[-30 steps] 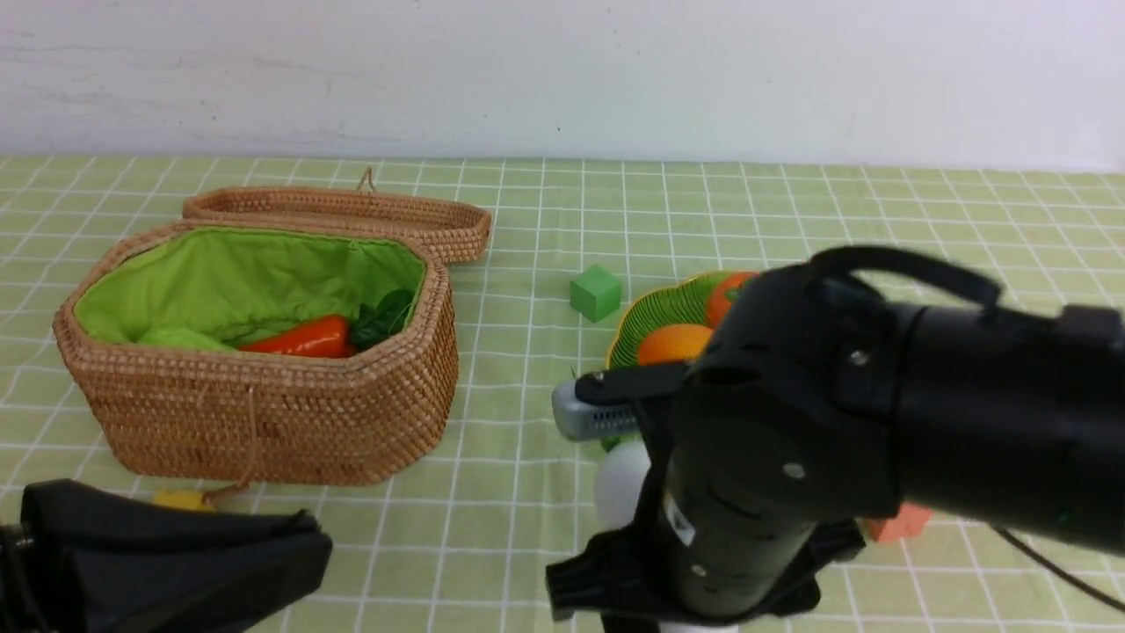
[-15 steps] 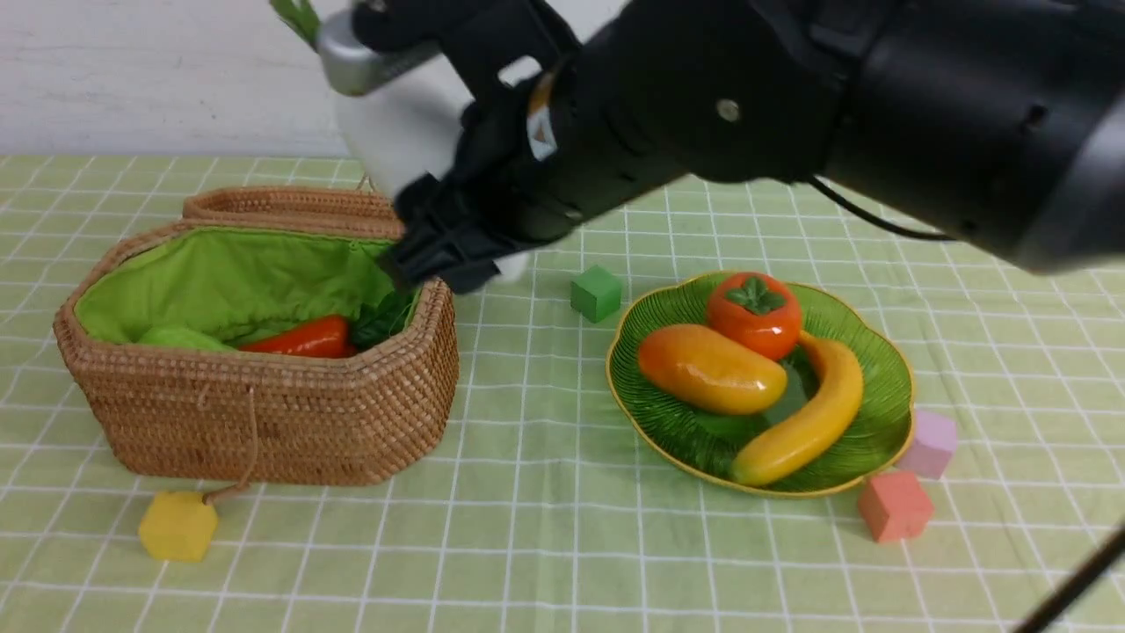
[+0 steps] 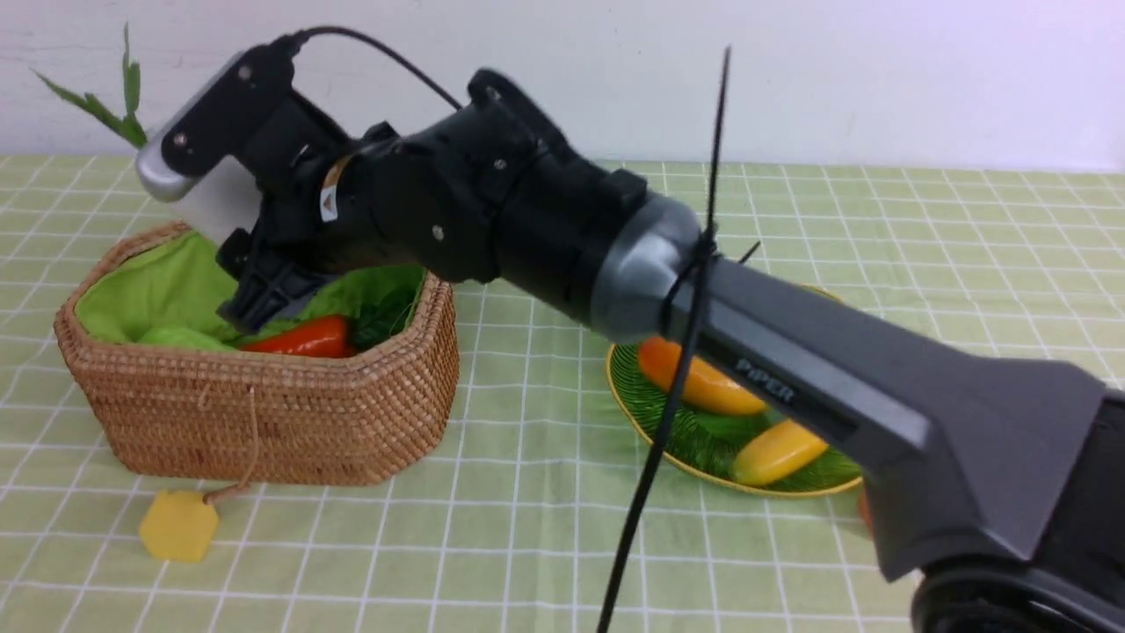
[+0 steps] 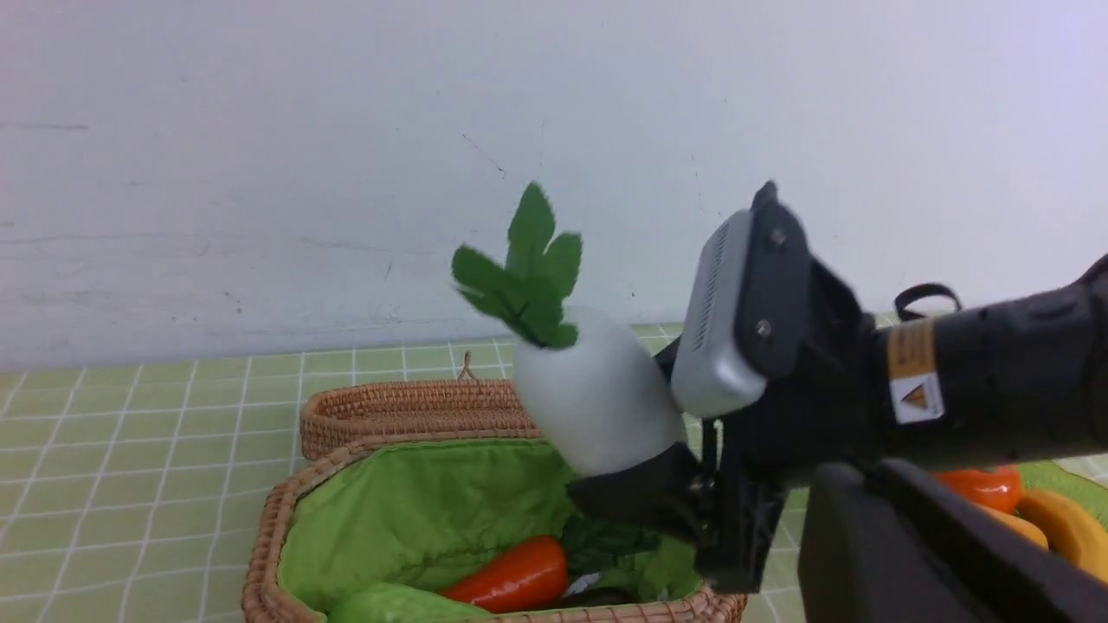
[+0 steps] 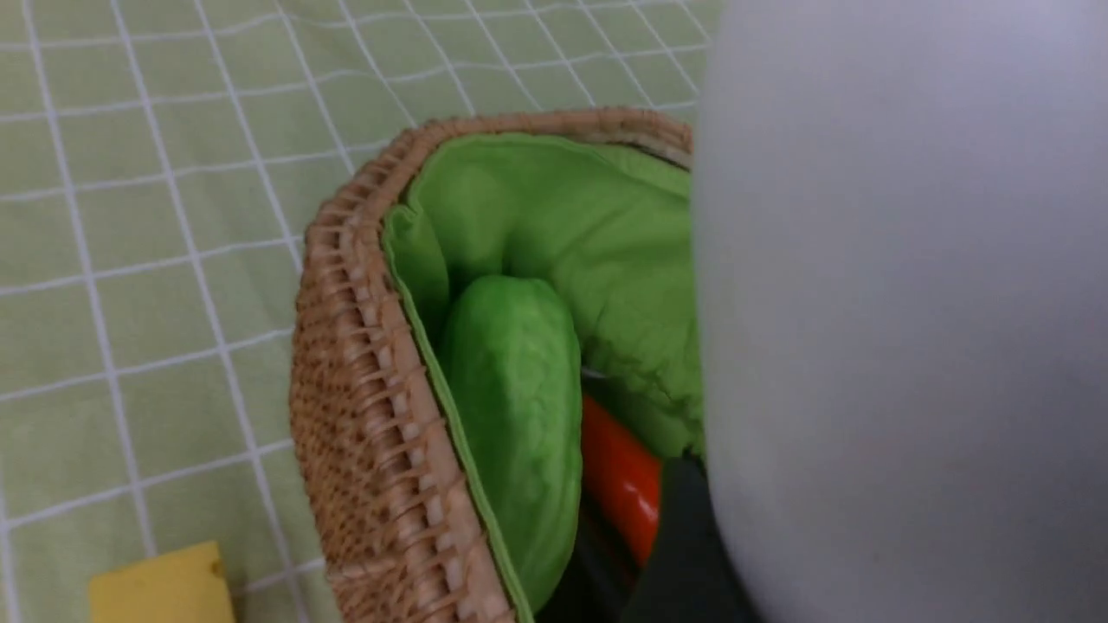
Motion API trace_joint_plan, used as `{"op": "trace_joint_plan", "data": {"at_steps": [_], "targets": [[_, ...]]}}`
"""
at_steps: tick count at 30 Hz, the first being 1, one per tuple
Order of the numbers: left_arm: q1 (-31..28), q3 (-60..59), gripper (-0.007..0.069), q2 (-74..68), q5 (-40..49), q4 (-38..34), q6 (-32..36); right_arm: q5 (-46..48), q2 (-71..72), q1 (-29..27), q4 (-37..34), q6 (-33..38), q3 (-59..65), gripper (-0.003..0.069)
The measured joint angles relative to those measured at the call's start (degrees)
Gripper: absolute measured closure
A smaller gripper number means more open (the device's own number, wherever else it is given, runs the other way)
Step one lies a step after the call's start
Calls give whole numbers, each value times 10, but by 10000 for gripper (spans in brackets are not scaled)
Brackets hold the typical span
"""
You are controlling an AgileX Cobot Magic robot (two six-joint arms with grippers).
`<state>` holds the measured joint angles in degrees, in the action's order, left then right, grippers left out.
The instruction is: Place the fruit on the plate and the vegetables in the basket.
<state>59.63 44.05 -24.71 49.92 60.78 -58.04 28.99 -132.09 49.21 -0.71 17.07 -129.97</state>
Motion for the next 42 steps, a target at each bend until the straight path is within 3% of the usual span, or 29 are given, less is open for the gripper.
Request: {"op": "trace_joint_plan", "data": {"at_steps": [5, 10, 16, 23, 27, 28, 29, 30, 33, 42], "targets": [[0, 0, 631, 0, 0, 0, 0, -3, -17, 0, 26, -15, 0, 163], [0, 0, 629, 0, -1, 0, 0, 9, -16, 0, 82, -79, -5, 3], [0, 0, 629, 0, -2, 0, 0, 78, -2, 0, 145, -154, -5, 7], [0, 0, 627, 0, -28, -50, 7, 242, 100, 15, 146, -198, -5, 186], [0, -6, 627, 0, -84, -149, 63, 409, 207, 27, 138, -210, -4, 481], [0, -7, 627, 0, -88, -153, 70, 411, 212, 27, 138, -210, -3, 495], [0, -17, 627, 0, -111, -181, 86, 420, 244, 27, 135, -213, 11, 587], [0, -29, 627, 1, -126, -198, 96, 424, 266, 27, 135, -216, 26, 634], [0, -84, 627, 15, -176, -234, 111, 428, 332, 27, 119, -240, 86, 673], [0, -236, 627, 109, -407, -254, 96, 433, 610, 28, 71, -357, 453, 659]]}}
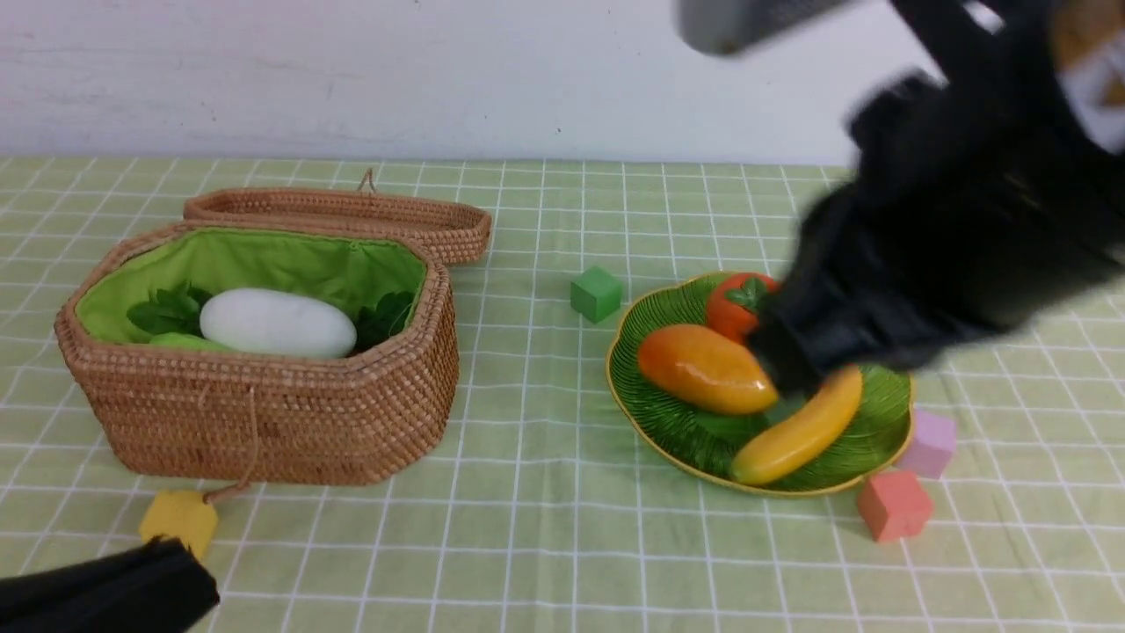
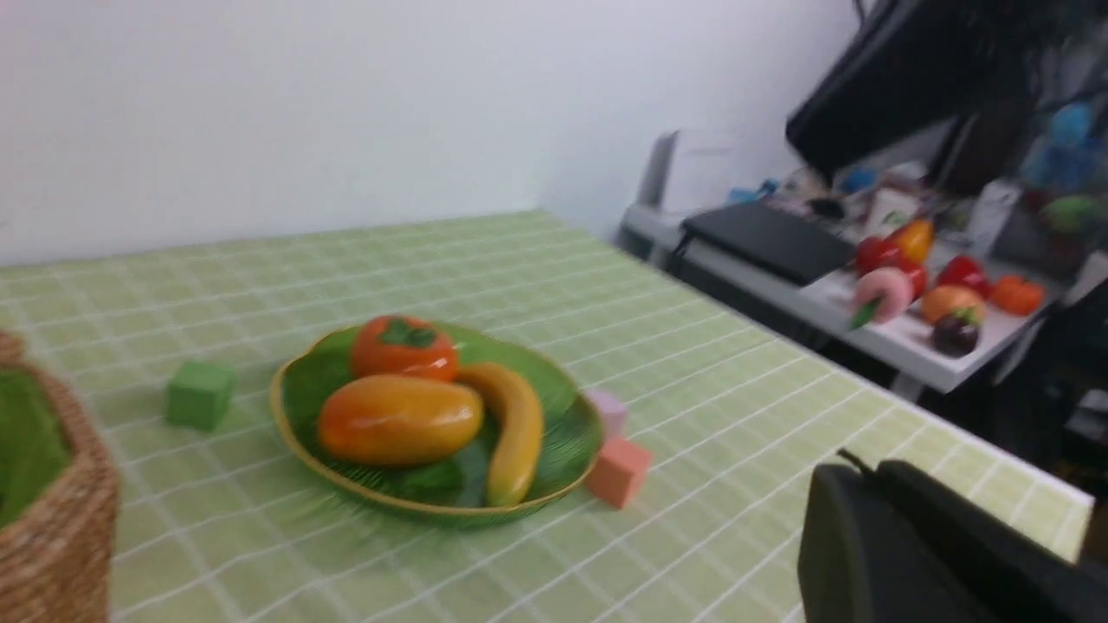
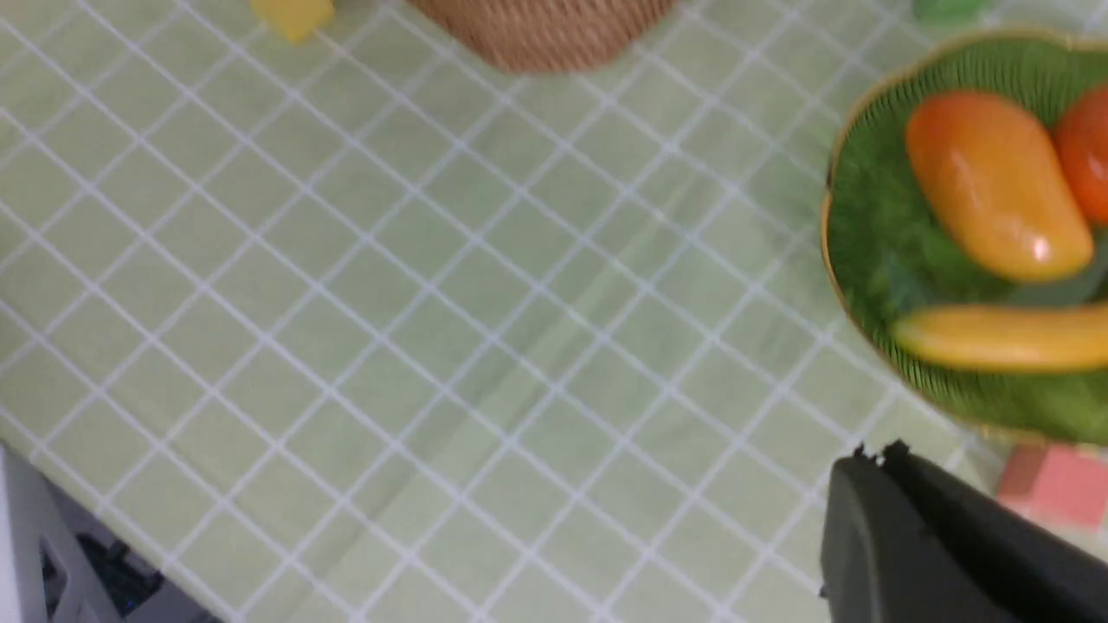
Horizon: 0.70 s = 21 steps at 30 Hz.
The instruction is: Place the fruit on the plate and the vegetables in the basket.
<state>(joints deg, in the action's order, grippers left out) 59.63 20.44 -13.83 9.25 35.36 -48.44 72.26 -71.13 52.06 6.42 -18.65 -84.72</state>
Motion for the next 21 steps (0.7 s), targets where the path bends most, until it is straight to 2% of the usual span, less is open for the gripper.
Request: {"op": "trace_joint_plan", "data": {"at_steps": [7, 21], "targets": [[0, -25, 622, 3, 4, 0, -21, 3, 146, 0, 0, -55, 178, 655], [0, -28, 617, 4, 78, 0, -23, 3, 221, 0, -1, -61, 214, 643]]}}
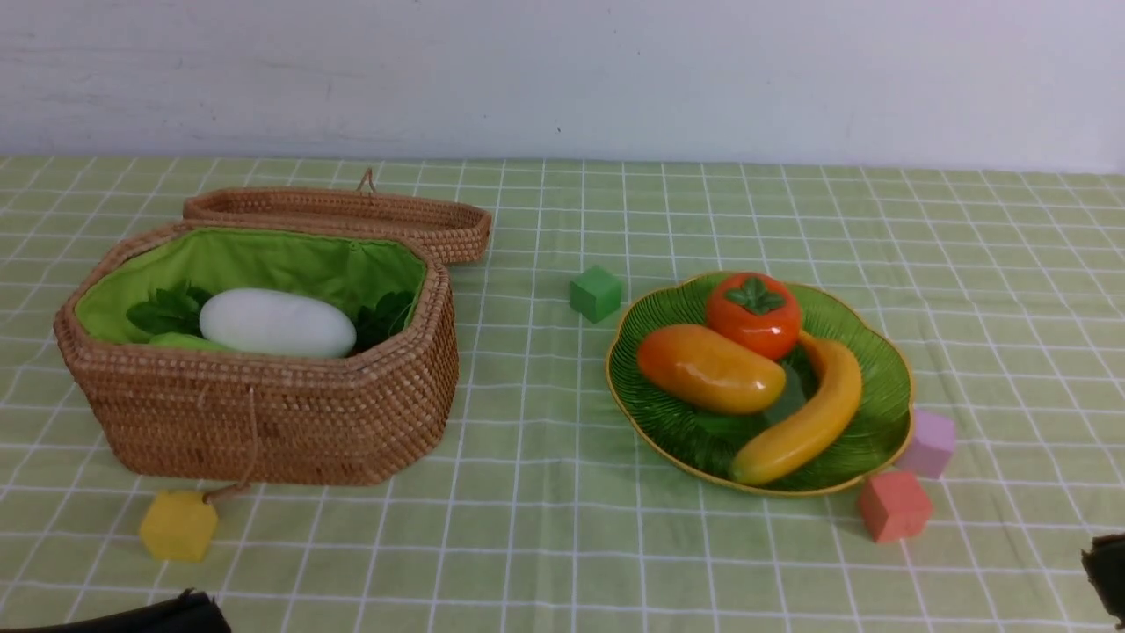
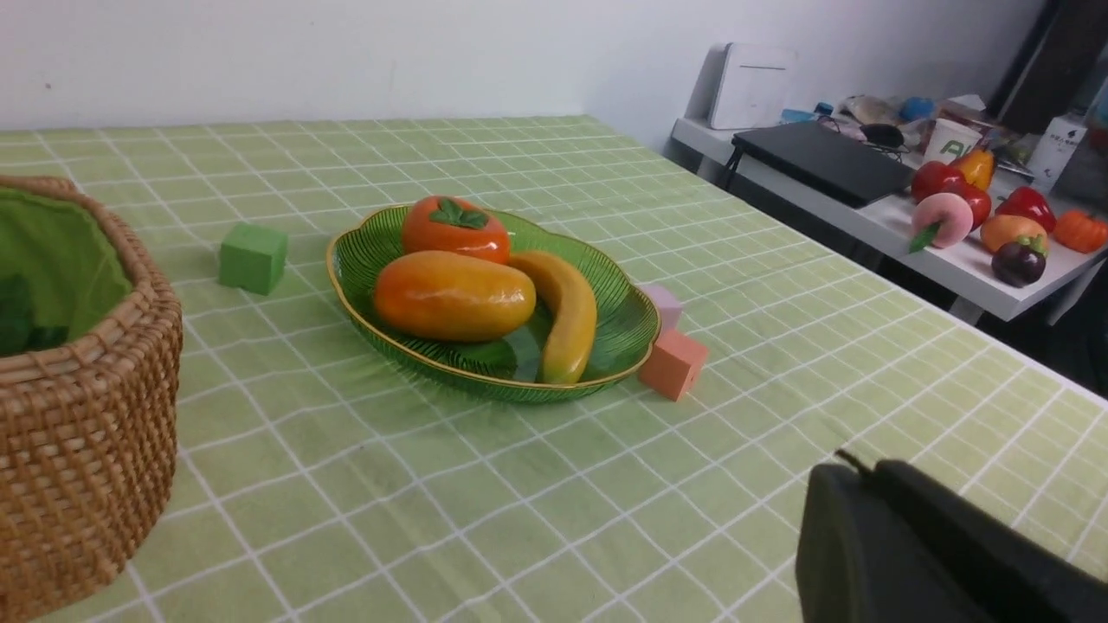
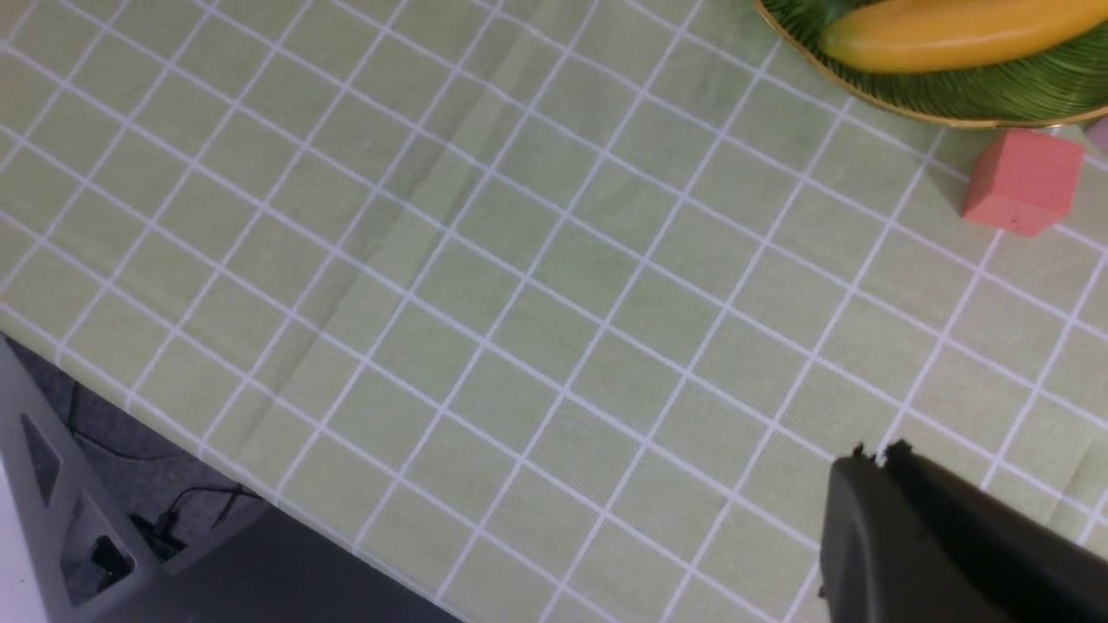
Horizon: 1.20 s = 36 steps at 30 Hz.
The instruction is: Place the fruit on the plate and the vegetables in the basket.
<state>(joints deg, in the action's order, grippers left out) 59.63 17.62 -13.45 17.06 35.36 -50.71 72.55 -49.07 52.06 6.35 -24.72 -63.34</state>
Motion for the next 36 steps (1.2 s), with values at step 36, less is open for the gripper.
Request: {"op": "trace_joint_plan", "data": {"at_steps": [36], "targets": [[0, 0, 585, 0, 28, -2, 0, -508, 497, -514, 13, 90, 645, 652]]}}
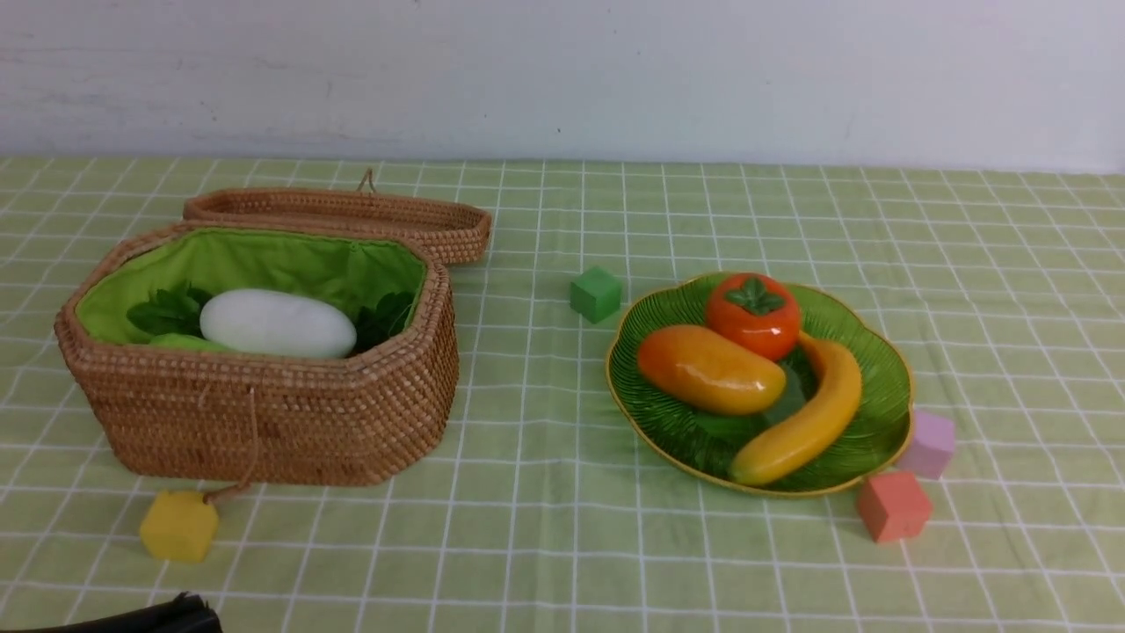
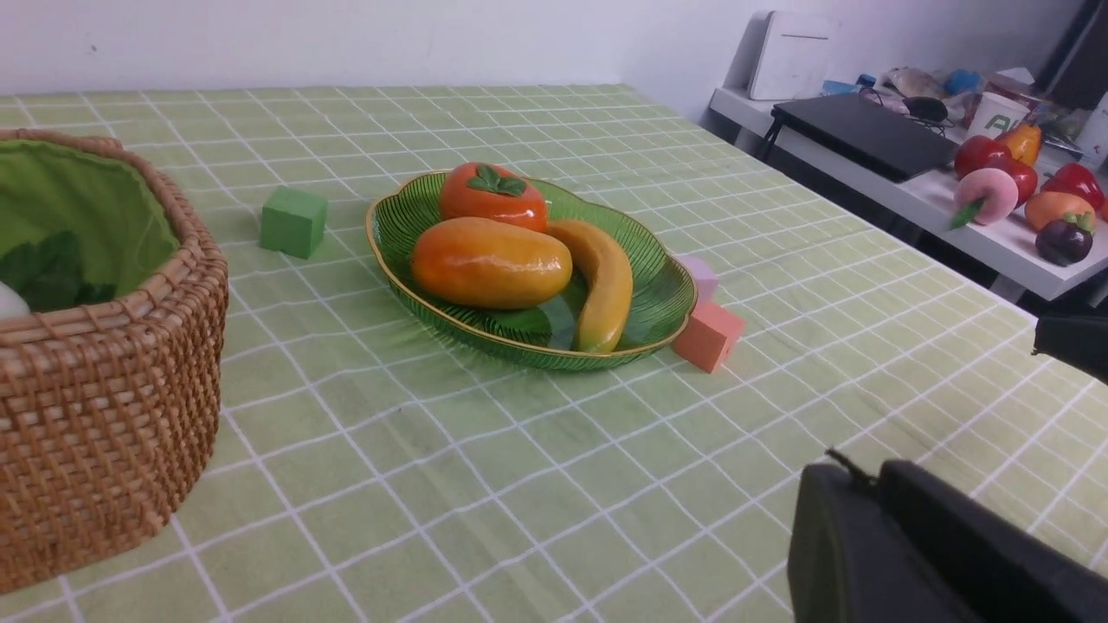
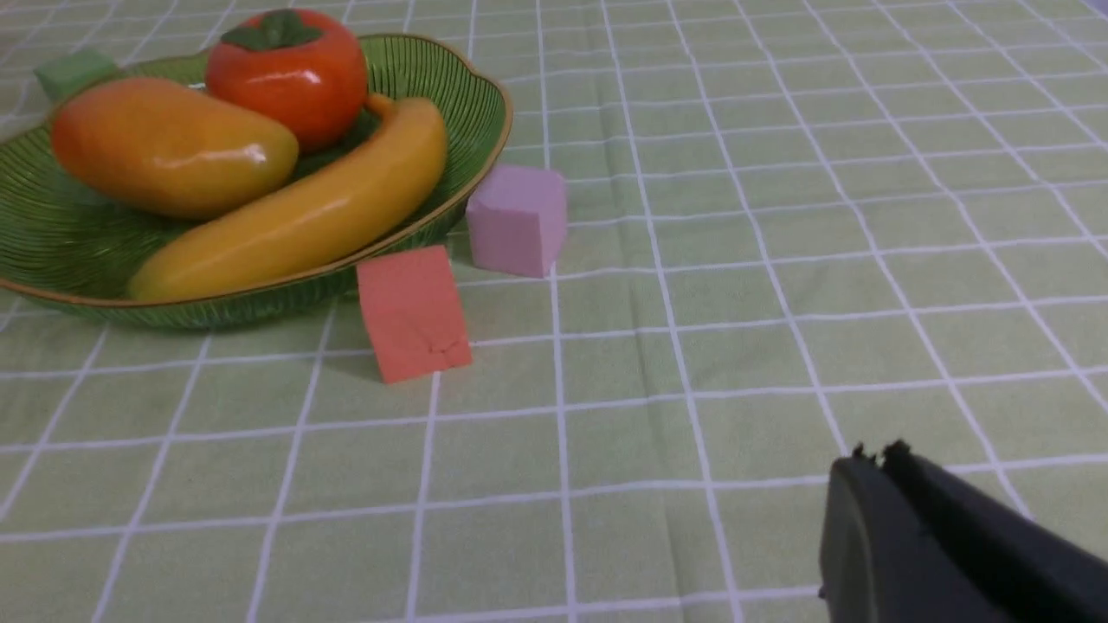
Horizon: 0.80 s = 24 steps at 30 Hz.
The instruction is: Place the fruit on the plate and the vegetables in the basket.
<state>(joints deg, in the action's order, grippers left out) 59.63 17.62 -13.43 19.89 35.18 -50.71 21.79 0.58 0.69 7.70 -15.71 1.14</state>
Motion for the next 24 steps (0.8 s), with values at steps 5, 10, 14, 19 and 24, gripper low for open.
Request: {"op": "trace_joint_plan", "data": {"at_steps": [5, 10, 14, 19, 24], "targets": [[0, 0, 580, 0, 1, 0, 0, 2, 0, 0, -3, 0, -1, 648], [0, 0, 571, 0, 1, 0, 0, 3, 0, 0, -4, 0, -1, 641], [0, 0, 566, 0, 1, 0, 0, 3, 0, 0, -4, 0, -1, 638], [0, 0, 566, 0, 1, 0, 0, 4, 0, 0, -4, 0, -1, 633], [-2, 0, 564, 0, 2, 1, 3, 4, 0, 0, -4, 0, -1, 625]]}}
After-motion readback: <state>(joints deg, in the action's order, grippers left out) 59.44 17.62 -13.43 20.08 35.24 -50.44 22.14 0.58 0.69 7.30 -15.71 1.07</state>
